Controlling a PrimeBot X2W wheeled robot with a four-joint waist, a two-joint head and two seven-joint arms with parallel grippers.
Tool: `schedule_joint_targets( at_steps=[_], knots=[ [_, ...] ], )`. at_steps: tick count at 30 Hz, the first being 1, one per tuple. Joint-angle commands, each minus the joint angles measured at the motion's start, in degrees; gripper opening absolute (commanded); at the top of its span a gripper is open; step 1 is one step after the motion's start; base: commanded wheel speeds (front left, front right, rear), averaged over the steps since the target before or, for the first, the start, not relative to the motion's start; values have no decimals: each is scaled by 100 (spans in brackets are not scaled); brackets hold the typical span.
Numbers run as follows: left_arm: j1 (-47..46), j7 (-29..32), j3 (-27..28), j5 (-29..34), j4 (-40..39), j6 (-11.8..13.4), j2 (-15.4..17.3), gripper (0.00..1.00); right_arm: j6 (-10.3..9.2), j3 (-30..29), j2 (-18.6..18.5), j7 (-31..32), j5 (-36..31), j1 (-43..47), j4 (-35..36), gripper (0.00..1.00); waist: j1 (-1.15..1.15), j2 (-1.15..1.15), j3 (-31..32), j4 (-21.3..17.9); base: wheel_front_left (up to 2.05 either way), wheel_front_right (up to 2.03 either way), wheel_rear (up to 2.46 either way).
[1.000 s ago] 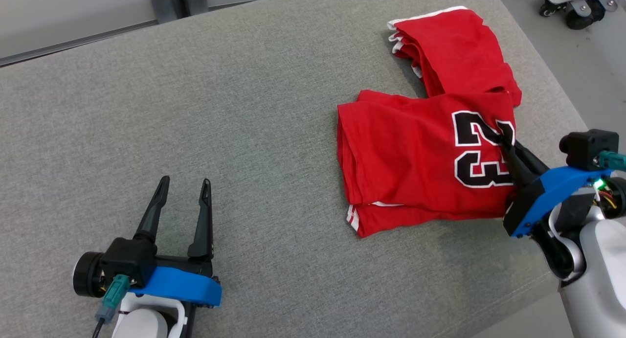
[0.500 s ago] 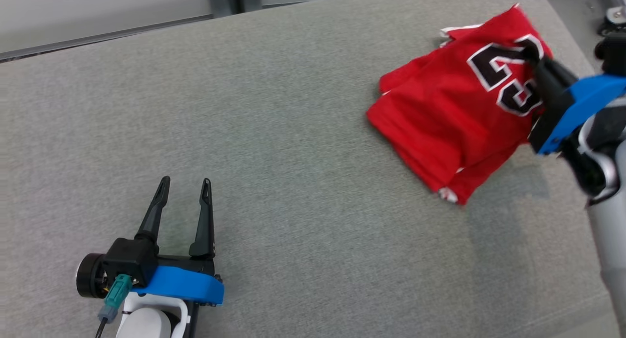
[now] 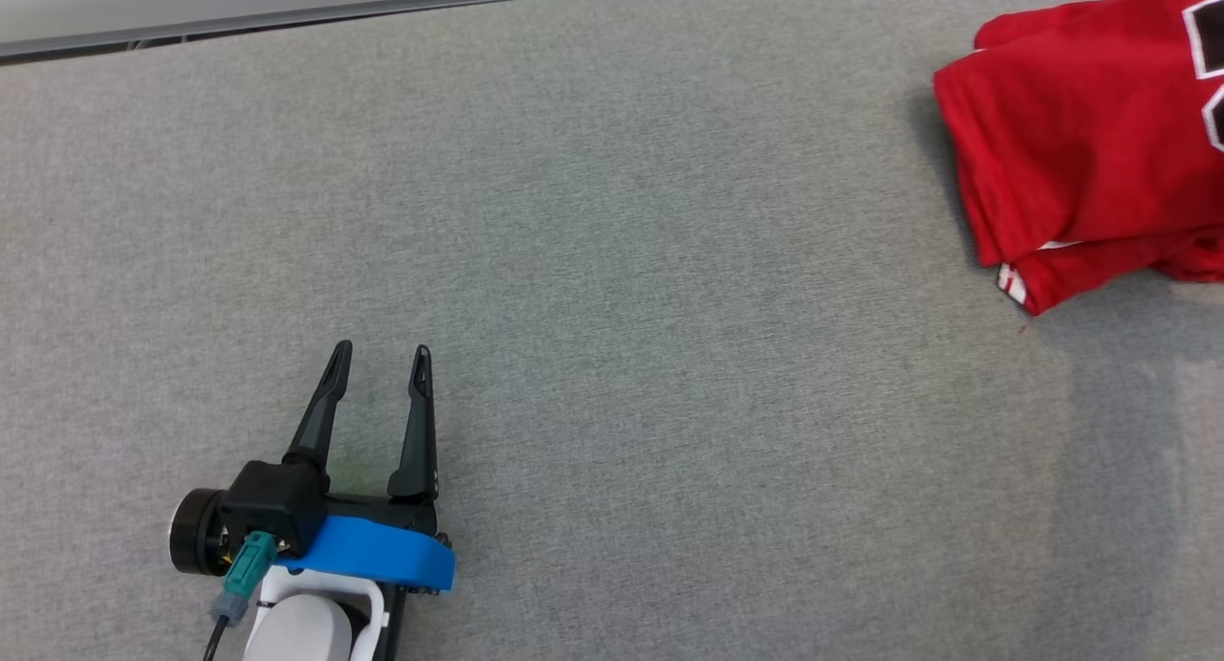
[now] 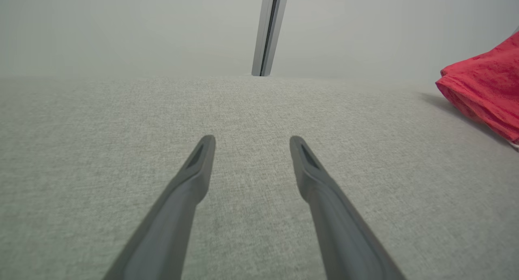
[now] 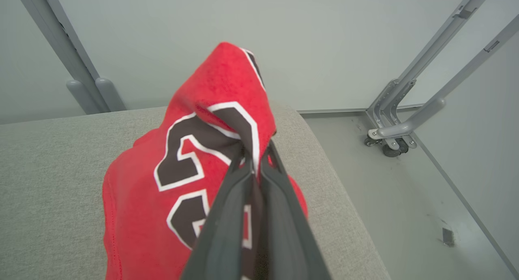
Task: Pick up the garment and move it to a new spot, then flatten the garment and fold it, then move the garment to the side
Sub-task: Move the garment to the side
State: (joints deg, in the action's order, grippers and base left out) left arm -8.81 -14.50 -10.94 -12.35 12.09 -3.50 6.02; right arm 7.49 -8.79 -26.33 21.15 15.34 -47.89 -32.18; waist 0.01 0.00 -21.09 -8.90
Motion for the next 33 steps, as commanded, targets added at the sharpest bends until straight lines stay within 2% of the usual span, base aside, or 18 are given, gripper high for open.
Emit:
schedule_joint_targets(
  at_steps=[1, 2, 4, 8, 13, 18, 26, 33],
  knots=[
    [-103, -28, -9, 21, 1, 4, 23, 100, 0, -121, -98, -18, -148, -64, -68, 0, -1, 0, -66, 79, 0, 0, 0],
    [-110, -31, -12, 25, 3, 5, 29, 100, 0, -246, -136, -91, -234, -69, -119, 0, -1, 0, -89, 104, 0, 0, 0],
    [-131, -38, -20, 25, 4, 2, 39, 100, 0, -510, -155, -306, -566, -82, -228, 100, -1, 0, -133, 143, 0, 0, 0],
    [-177, -38, -38, 16, 25, -3, 58, 100, 0, -862, 132, -716, -985, -90, -460, 100, -1, 0, -174, 194, 0, 0, 0],
    [-189, -45, -35, -11, 43, 19, 71, 100, 0, -884, 360, -1026, -1247, -40, -616, 100, -1, 0, -162, 205, 0, 0, 0],
    [-164, -52, 8, -29, 33, 71, 99, 100, 0, -545, 509, -1279, -1282, -91, -651, 100, -1, 0, -80, 161, 0, 0, 0],
    [-89, -66, 151, -202, 38, 114, 59, 100, 0, 355, 728, -1854, -1118, 153, -372, 100, -1, 0, 331, 189, 0, 0, 0],
    [112, -72, 394, -415, 239, 183, -14, 100, 0, 564, 1310, -2640, -1095, 951, 10, 100, -1, 0, 865, 422, 0, 0, 0]
  ],
)
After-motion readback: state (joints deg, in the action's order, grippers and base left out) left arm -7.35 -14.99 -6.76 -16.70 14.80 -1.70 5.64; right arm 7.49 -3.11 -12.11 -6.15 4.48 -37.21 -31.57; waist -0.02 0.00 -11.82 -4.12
